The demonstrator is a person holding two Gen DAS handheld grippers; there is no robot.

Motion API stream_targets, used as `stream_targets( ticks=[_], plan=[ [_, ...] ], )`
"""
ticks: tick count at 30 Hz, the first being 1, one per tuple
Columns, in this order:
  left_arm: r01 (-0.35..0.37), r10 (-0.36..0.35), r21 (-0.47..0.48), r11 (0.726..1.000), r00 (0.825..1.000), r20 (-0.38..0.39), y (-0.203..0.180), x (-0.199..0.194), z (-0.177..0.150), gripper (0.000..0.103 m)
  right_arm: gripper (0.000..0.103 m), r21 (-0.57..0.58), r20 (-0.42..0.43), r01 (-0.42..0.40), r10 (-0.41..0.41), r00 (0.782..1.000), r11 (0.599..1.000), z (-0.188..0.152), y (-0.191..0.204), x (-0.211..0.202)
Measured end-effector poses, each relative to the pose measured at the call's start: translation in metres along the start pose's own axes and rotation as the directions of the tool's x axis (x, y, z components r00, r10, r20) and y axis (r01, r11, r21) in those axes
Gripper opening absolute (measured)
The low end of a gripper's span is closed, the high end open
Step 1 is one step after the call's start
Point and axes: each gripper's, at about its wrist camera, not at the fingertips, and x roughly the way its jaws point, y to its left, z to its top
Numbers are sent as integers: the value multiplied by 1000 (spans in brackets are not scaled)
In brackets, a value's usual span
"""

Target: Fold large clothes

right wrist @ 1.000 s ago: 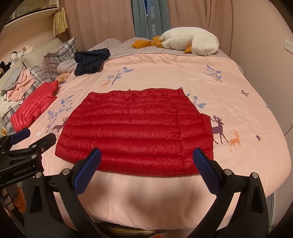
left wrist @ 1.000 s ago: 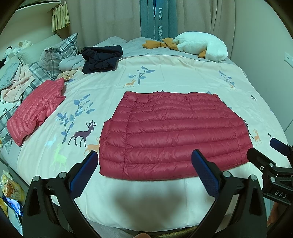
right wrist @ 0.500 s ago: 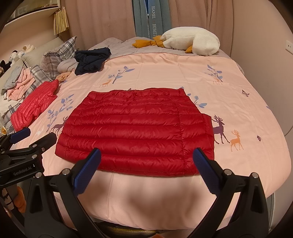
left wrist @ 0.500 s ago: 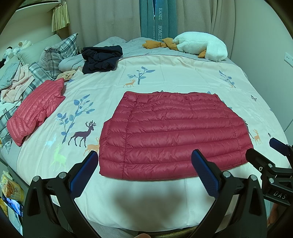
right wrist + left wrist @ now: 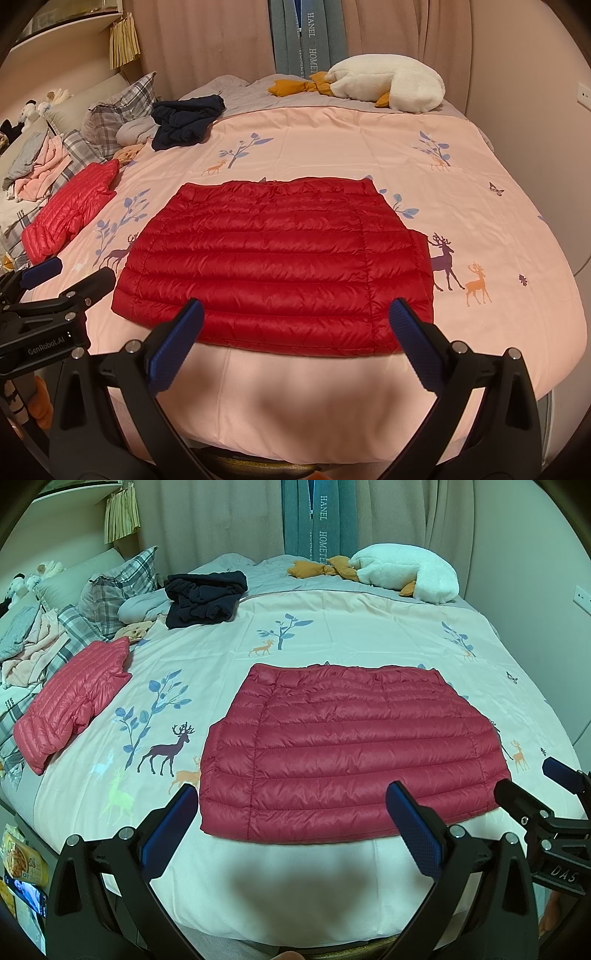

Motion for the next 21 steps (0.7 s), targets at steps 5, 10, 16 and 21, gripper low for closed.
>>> stream_targets(
  ticks=[5,10,16,21],
  plan=[
    [0,0,1,1000,1000,1,0,0,0,102,101,-1,0,0,0,1000,1000,-1,2,1],
    [0,0,0,1000,1000,0,0,0,0,102,101,-1,0,0,0,1000,1000,-1,2,1],
    [0,0,1,1000,1000,3,0,0,0,102,101,0,0,-2,2,1000,1000,-1,2,1],
    [-1,1,3,1000,1000,4,0,-1,0,102,101,-1,-2,-2,2,1000,1000,-1,2,1]
  ],
)
